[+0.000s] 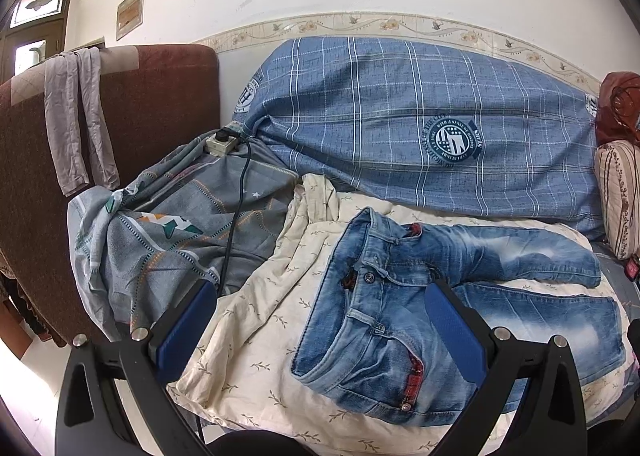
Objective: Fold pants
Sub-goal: 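Move both grippers open toward the folded light-blue jeans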
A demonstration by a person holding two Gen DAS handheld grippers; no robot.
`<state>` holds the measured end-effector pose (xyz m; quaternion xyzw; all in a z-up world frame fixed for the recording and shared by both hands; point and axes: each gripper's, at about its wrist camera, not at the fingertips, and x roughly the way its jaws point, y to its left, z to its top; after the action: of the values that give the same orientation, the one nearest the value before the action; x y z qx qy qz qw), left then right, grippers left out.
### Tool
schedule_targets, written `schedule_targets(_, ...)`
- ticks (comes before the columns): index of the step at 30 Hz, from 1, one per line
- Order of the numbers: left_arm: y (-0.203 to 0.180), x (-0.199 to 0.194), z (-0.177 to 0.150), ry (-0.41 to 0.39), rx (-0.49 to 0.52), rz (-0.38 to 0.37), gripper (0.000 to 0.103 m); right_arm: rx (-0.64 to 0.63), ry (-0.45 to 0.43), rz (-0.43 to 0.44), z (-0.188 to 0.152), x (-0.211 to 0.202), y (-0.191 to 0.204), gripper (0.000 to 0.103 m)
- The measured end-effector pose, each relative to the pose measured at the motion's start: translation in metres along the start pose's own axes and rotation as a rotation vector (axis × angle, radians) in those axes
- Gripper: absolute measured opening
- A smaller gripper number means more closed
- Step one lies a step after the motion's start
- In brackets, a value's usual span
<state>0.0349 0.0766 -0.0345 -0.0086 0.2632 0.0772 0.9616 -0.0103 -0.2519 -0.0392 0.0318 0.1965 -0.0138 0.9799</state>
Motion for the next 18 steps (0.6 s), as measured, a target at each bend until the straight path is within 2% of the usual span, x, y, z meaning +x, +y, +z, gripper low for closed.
schedule_targets(8,-0.012,0.013,-0.008,0.035,0.032,-0.016,0.103,0.012,0.035,-0.009,-0.005,0.013,-0.004,0.103)
schedule_targets(12,-0.022,0.018,-0.012,0.058,0.058,-0.037,0.103,0.009,0.108,-0.056,-0.001,0.026,-0.003,0.103)
schedule_targets(18,-0.034,0.017,-0.013,0.057,0.087,-0.049,0.103,-0.007,0.168,-0.125,0.008,0.035,-0.002,0.103)
